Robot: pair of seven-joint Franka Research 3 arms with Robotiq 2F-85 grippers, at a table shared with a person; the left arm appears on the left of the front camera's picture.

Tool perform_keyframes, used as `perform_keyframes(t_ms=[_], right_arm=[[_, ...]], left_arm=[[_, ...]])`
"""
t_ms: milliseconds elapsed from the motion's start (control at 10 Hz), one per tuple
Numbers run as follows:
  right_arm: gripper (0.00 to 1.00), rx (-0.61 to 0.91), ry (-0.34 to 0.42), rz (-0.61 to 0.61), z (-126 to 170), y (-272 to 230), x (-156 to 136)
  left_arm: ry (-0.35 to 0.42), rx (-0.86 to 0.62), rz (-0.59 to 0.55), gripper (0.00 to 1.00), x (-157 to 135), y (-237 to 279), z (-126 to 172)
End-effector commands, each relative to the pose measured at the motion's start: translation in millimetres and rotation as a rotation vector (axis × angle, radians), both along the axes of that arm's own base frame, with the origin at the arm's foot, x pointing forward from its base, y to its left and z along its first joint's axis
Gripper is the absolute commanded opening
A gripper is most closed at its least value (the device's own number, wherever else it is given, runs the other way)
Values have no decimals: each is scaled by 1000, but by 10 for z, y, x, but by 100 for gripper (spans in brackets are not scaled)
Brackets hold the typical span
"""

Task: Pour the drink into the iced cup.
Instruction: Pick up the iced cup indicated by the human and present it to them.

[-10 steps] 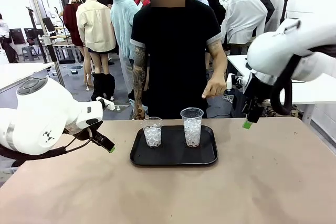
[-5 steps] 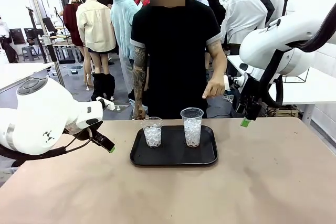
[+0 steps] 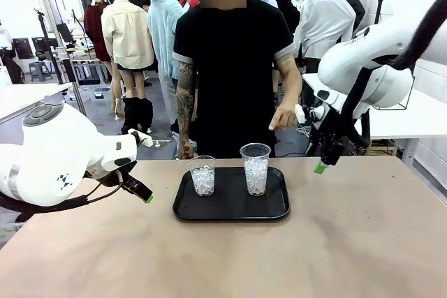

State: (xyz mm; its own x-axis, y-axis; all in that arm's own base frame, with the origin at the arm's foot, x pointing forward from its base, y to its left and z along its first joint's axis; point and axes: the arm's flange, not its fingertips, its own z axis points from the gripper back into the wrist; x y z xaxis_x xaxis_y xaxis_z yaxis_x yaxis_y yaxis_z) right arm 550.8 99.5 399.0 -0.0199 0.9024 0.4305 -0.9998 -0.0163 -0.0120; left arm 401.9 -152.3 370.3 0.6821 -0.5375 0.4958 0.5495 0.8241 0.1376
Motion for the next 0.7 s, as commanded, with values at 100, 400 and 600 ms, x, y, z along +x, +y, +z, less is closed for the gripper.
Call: perform_keyframes(t_ms=[100, 400, 600], right_arm=[[100, 190, 59, 95, -472, 88, 479], [100, 341, 64, 20, -806, 302, 723], [100, 381, 110, -22, -928, 347, 862]], left_arm=[[-1, -2, 3, 100, 5, 15, 8], [-1, -2, 3, 100, 5, 15, 8], [-1, -2, 3, 100, 5, 15, 8]])
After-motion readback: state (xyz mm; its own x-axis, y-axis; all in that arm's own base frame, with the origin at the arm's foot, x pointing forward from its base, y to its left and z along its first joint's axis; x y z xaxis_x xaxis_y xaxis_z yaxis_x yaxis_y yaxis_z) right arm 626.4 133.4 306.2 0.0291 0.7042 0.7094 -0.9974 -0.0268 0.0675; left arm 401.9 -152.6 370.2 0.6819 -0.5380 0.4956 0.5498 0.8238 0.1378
